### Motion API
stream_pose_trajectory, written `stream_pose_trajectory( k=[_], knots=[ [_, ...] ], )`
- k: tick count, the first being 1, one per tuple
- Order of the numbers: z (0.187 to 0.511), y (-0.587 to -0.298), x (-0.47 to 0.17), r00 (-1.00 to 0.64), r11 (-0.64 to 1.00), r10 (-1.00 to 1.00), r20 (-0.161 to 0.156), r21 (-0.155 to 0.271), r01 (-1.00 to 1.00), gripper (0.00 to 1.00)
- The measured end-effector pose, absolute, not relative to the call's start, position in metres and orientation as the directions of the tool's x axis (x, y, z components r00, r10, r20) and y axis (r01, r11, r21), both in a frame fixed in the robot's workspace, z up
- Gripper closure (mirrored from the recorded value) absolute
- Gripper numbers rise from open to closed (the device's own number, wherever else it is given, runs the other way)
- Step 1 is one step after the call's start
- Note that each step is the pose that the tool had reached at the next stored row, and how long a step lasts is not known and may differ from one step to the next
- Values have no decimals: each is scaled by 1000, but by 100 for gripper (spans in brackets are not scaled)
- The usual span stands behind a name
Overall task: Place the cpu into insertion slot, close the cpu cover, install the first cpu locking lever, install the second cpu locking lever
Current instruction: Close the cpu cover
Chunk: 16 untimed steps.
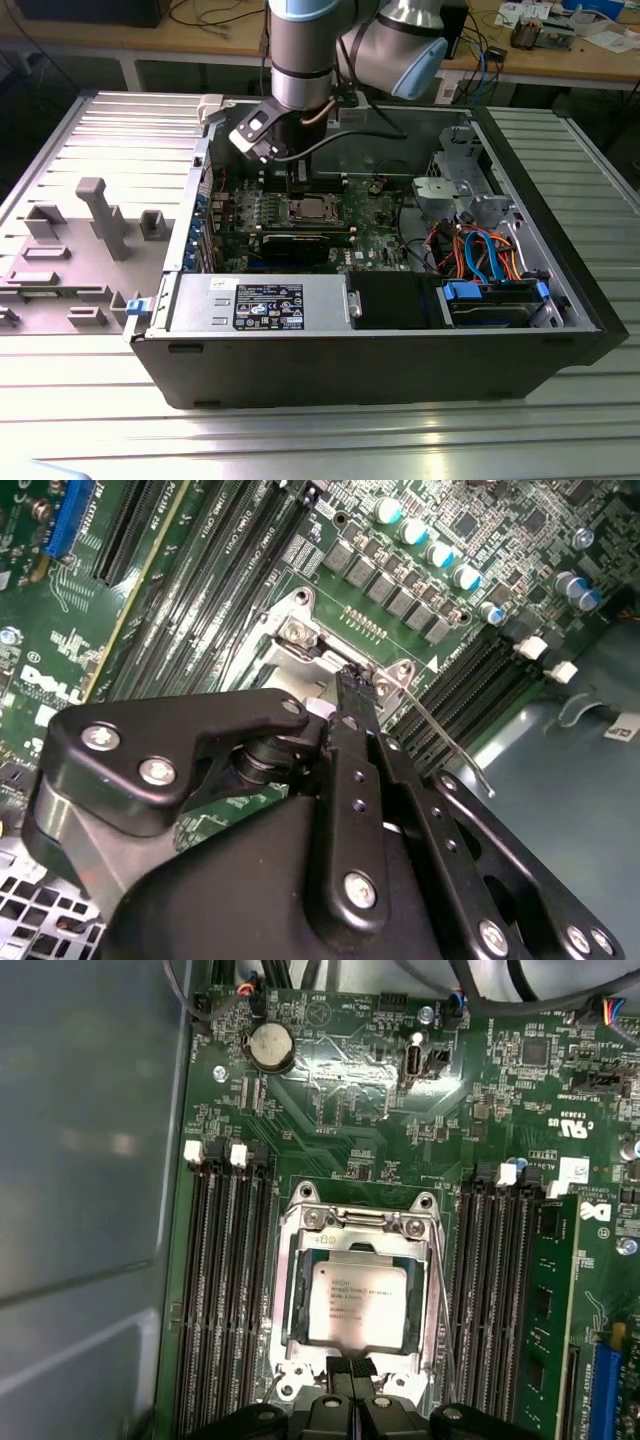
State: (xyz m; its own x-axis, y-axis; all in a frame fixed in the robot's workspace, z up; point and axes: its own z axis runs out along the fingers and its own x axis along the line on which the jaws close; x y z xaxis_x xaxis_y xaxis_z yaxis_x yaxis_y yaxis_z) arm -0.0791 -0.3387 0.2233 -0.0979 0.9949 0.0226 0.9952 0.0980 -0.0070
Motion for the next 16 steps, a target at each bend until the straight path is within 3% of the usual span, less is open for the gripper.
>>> stream_pose_trajectory(
  k=[16],
  knots=[
    [209,-339,-82,-99,99,995,22,-7,995,89]
  ],
)
